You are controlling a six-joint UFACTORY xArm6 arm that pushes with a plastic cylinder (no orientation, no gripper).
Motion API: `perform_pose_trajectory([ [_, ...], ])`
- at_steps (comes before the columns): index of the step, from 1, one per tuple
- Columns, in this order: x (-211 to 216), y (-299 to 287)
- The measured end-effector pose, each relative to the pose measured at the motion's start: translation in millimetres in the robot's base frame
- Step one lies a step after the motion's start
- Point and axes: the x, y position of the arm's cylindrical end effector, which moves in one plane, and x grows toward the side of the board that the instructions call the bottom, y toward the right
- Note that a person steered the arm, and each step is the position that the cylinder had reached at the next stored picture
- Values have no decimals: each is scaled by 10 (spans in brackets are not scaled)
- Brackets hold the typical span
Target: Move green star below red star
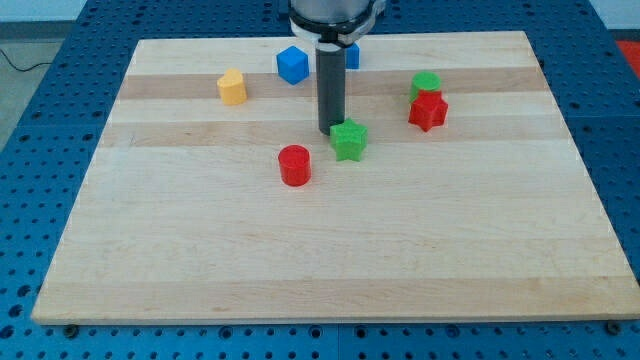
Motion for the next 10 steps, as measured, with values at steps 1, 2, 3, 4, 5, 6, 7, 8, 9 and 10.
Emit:
perform_pose_trajectory([
  [1,90,-214],
  [2,273,-257],
  [3,294,-22],
  [4,294,263],
  [5,294,418],
  [6,252,316],
  [7,242,425],
  [8,242,803],
  [9,242,1083],
  [10,242,932],
])
